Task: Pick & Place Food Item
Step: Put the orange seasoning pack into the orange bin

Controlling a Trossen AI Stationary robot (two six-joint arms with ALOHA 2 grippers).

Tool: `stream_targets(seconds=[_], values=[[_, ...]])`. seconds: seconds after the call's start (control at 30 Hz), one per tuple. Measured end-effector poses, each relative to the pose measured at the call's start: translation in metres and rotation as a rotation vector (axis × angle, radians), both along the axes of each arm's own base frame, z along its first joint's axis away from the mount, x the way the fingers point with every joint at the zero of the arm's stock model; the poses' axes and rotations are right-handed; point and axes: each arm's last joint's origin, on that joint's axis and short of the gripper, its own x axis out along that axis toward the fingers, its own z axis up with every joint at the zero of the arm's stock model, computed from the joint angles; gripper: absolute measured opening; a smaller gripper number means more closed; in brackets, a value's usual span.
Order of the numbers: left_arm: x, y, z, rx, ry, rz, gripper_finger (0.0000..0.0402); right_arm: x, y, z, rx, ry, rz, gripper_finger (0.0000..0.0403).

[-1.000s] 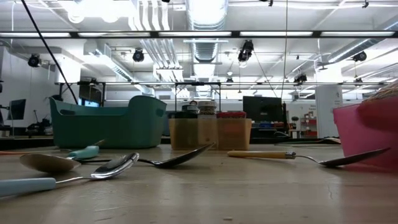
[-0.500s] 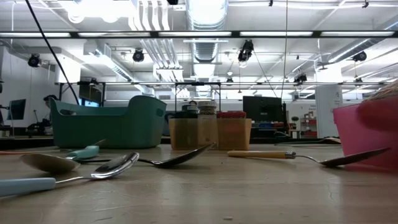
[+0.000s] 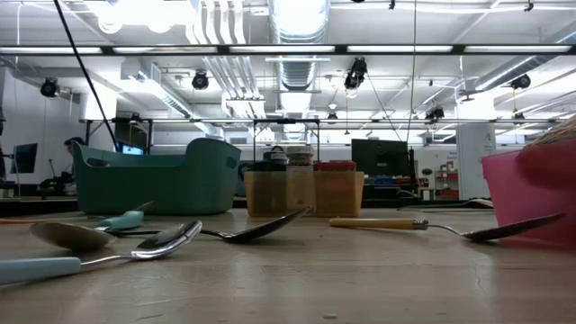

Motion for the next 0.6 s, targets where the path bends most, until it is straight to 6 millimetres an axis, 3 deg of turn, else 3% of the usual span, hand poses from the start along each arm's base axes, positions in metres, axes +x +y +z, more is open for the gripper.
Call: stream_targets(seconds=[0.2, 0.33, 0.5, 0.6], values=[[0.007, -0.008, -0.008, -0.020, 0.029, -0.024, 0.0248, 0.011, -0.002, -0.011, -0.035, 0.008, -0.017, 0.0060], [0.007, -0.014, -0.015, 0.034, 0.054, -0.049, 0.0167, 0.019, -0.003, -0.020, -0.060, -0.003, 0.003, 0.0060], [0.004, -0.020, -0.023, 0.116, 0.104, -0.068, 0.0030, 0.023, -0.003, -0.027, -0.118, -0.034, 0.031, 0.0060], [0.001, -0.020, -0.024, 0.127, 0.138, -0.059, 0.0018, 0.024, -0.004, -0.028, -0.136, -0.041, 0.024, 0.0060]])
